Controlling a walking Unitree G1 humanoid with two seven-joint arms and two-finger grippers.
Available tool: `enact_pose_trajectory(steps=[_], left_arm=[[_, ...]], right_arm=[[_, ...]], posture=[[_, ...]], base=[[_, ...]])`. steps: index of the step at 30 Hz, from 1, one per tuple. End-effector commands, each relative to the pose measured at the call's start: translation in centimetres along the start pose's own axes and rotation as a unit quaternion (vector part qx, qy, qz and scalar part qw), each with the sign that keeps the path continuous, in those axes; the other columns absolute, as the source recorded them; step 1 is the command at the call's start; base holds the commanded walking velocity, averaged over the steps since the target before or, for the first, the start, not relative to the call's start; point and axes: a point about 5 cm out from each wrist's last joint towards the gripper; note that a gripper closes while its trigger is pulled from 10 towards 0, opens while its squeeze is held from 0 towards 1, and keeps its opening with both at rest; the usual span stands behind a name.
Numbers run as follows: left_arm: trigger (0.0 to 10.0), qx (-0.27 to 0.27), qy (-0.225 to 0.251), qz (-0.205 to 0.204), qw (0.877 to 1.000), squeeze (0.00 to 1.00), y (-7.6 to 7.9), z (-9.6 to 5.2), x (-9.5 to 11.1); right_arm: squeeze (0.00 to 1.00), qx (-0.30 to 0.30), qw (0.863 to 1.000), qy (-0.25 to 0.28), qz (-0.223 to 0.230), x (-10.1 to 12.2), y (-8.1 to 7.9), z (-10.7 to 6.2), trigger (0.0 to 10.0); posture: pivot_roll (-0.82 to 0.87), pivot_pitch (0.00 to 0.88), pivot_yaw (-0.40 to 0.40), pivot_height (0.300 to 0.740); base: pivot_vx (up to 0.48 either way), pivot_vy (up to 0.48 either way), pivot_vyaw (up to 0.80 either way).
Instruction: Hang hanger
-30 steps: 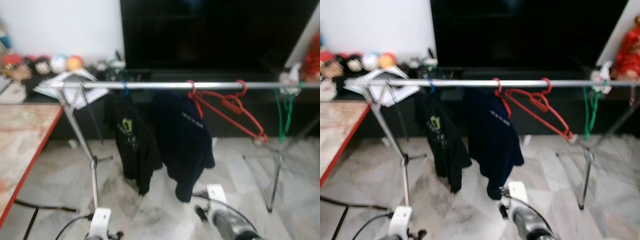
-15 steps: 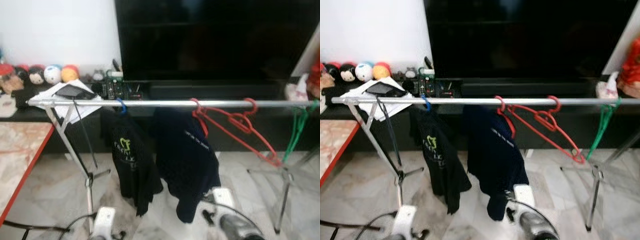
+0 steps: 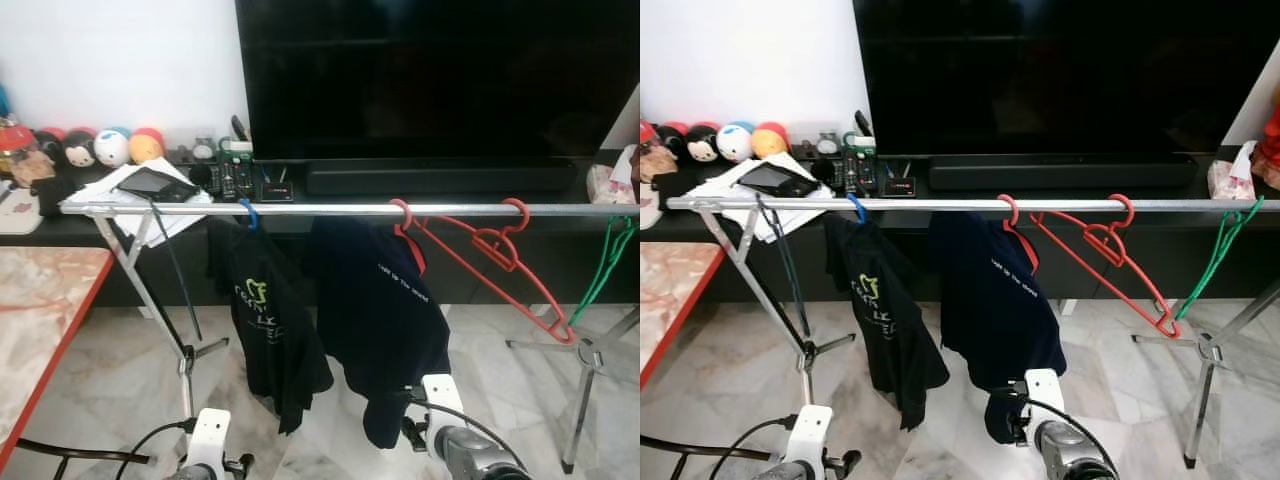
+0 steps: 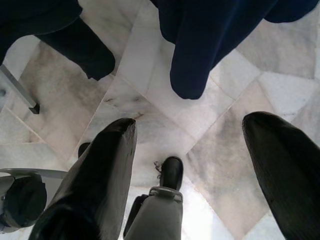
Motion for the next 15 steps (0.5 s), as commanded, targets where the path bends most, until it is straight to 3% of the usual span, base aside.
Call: enact_pose_trajectory(steps=[1, 13, 15], left_arm=[[10.0, -0.004, -0.006, 0.003, 1.0, 0.0, 0.3, 0.0, -0.33], [10.0, -0.004, -0.005, 0.001, 1.0, 0.0, 0.36, 0.01, -0.31], [10.0, 0.004, -0.003, 0.003, 1.0, 0.0, 0.27, 0.0, -0.28]], right_arm=[[0.0, -0.001, 1.0, 0.003, -0.001, 0.28, 0.17, -0.02, 10.0], [0.0, 0.0, 1.0, 0.003, -0.004, 0.31, 0.24, -0.04, 10.0], [0.0, 0.0, 1.0, 0.003, -0.004, 0.31, 0.24, -0.04, 10.0]], posture=[[-0.07, 0.0, -0.004, 0.74], [-0.07, 0.0, -0.007, 0.74], [-0.07, 0.0, -0.007, 0.74]], base=[[0.0, -0.469, 0.0], [0.0, -0.467, 0.0], [0.0, 0.0, 0.0]])
Point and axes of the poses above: a point about 5 cm out from each wrist's last joint towards the gripper, its own z axis pointing out of the wrist towards the gripper, its own x axis along the axis of the wrist's last joint, y = z × x, and after that the axes turned 5 degrees about -z, right-handed
